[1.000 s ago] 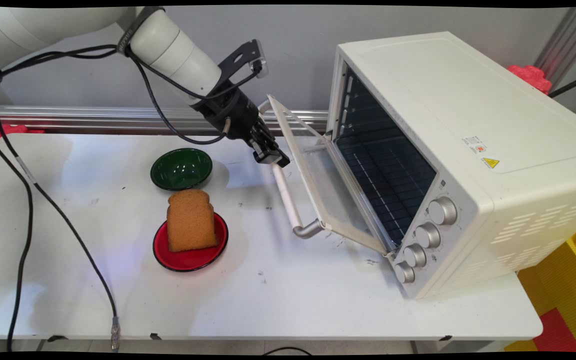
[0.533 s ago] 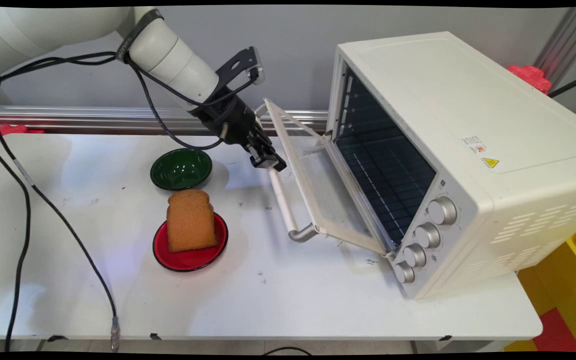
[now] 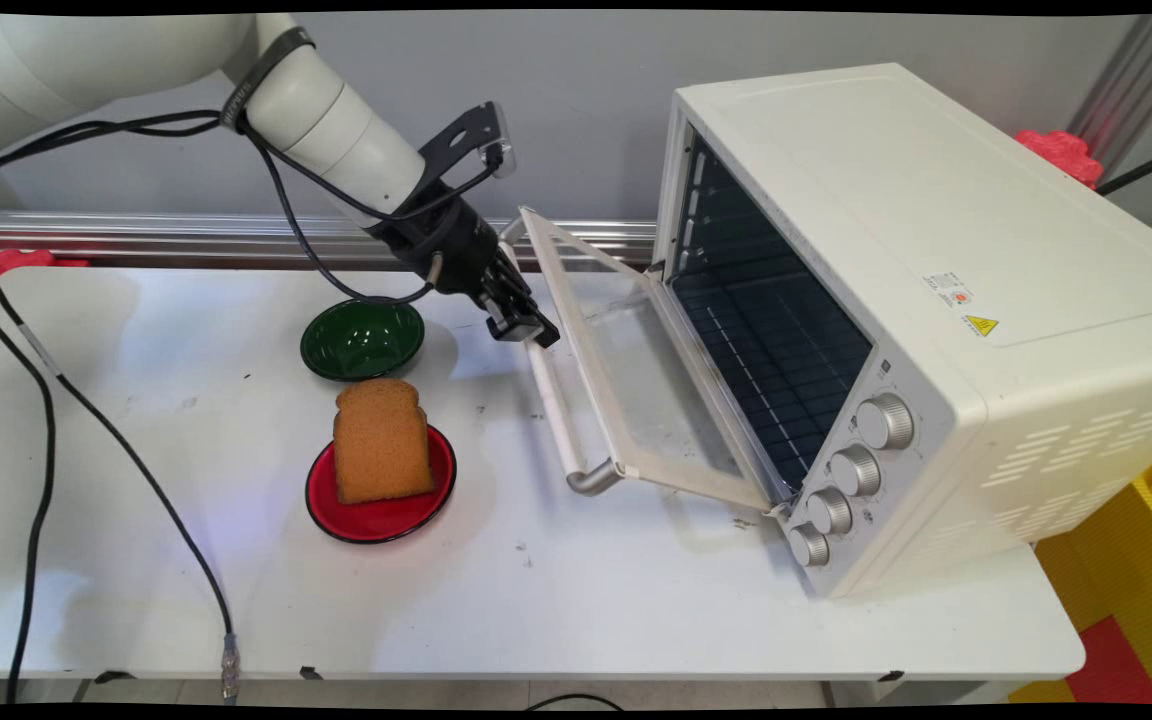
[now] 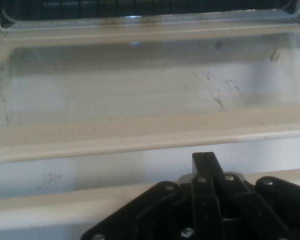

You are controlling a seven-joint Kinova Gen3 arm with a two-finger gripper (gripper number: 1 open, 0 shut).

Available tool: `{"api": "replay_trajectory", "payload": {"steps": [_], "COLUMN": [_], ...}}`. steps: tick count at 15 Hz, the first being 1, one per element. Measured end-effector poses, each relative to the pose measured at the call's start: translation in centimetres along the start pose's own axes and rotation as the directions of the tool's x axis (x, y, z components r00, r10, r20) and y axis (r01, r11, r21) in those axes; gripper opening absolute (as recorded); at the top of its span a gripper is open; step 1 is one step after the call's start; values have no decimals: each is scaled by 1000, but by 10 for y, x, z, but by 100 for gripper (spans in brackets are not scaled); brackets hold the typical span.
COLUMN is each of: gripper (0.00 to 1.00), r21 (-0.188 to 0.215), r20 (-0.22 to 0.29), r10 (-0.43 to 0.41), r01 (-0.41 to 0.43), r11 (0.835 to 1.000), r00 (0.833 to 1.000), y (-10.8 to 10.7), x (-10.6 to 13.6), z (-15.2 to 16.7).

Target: Open the oven

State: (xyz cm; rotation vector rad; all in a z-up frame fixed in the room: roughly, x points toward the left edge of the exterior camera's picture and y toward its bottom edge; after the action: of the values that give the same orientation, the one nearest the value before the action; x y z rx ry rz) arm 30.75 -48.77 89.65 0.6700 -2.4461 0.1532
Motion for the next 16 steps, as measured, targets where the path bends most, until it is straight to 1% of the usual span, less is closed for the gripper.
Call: {"api": "replay_trajectory", "payload": {"steps": [16], "gripper": [0], "r21": [5], "r20": [7], "r10": [-14], "r01": [14], "r11": [1000], "r00": [1000], "y": [-1], "x": [-14], "z": [7]}}
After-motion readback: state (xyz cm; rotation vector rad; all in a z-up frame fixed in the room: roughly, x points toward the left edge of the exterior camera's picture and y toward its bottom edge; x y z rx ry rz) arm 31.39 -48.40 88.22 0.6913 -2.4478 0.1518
